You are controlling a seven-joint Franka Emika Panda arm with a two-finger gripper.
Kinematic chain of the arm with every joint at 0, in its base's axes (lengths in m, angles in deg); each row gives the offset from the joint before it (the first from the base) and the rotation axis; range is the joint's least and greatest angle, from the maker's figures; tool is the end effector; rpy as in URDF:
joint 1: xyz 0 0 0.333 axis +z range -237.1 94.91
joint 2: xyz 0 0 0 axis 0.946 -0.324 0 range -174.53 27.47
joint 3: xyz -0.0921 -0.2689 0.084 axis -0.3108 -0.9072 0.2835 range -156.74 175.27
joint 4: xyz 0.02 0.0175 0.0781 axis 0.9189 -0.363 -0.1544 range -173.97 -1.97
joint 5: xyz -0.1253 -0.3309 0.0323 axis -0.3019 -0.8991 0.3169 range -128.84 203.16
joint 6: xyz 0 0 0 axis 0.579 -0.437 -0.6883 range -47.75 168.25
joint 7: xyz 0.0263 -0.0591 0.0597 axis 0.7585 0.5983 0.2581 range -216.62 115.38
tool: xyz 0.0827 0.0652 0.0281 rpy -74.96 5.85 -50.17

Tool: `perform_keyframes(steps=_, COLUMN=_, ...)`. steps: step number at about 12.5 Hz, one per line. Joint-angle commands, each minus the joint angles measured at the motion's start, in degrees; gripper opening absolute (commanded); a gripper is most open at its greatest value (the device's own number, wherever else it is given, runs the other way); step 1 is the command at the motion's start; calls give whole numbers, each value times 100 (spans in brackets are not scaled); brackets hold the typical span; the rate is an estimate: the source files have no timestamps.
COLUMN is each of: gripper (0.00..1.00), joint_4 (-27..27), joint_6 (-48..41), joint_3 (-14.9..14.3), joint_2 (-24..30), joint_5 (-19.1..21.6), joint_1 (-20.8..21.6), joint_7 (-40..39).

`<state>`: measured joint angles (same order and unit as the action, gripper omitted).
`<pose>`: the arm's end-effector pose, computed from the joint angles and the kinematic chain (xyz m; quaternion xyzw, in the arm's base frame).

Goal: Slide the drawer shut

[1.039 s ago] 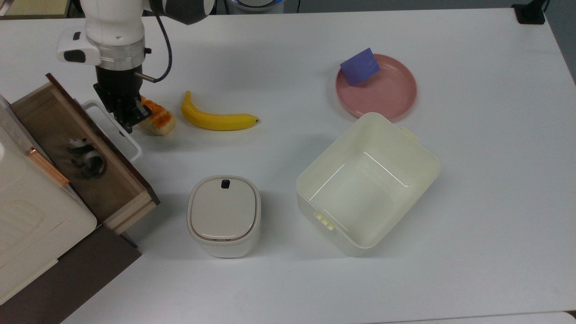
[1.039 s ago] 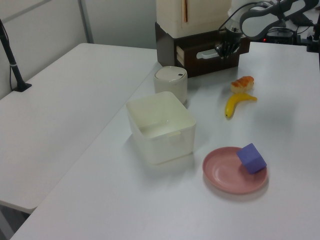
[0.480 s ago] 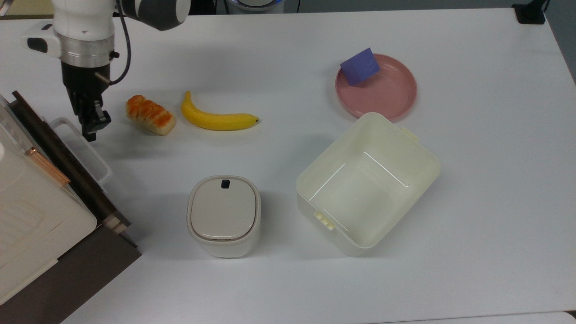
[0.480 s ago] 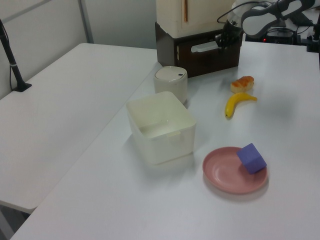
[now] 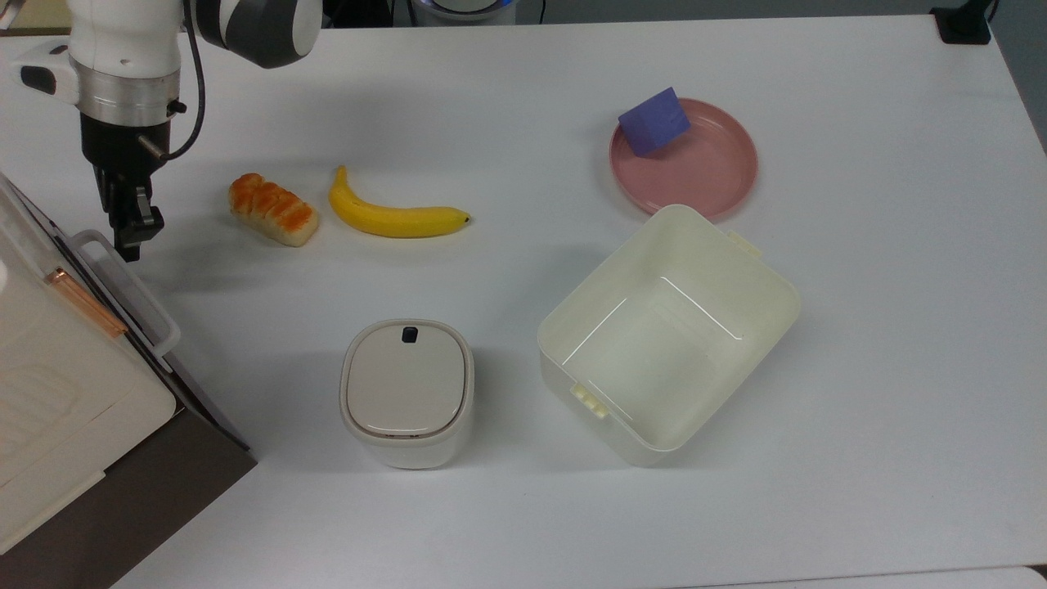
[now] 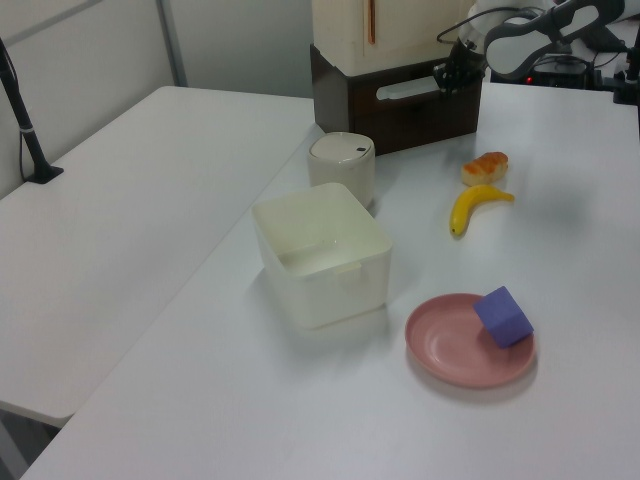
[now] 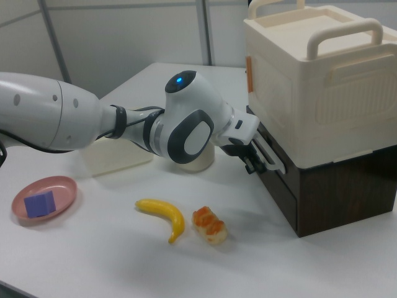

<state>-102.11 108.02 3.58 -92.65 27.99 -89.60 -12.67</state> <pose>0.5893 -0.2520 0.4190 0.8553 -0.4368 0.2767 0.0345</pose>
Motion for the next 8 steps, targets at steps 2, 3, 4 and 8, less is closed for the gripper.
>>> perform_keyframes(steps=2, gripper=0, joint_4=113, joint_6=-803, joint_3=-64, joint_2=398, joint_5=-217, joint_1=171, joint_7=125)
perform_keyframes(steps=3, gripper=0, joint_4=105, joint_6=-1426, joint_3=-47, joint_2=609, joint_5=-208, joint_1=346, joint_7=38)
perform_keyframes(steps=4, gripper=0, joint_4=122, joint_6=-2111, joint_3=-3, joint_2=785, joint_5=-156, joint_1=513, joint_7=-128)
perform_keyframes(steps=8, gripper=0, joint_4=157, joint_6=-3750, joint_3=673, joint_2=1225, joint_5=-103, joint_1=585, joint_7=-717)
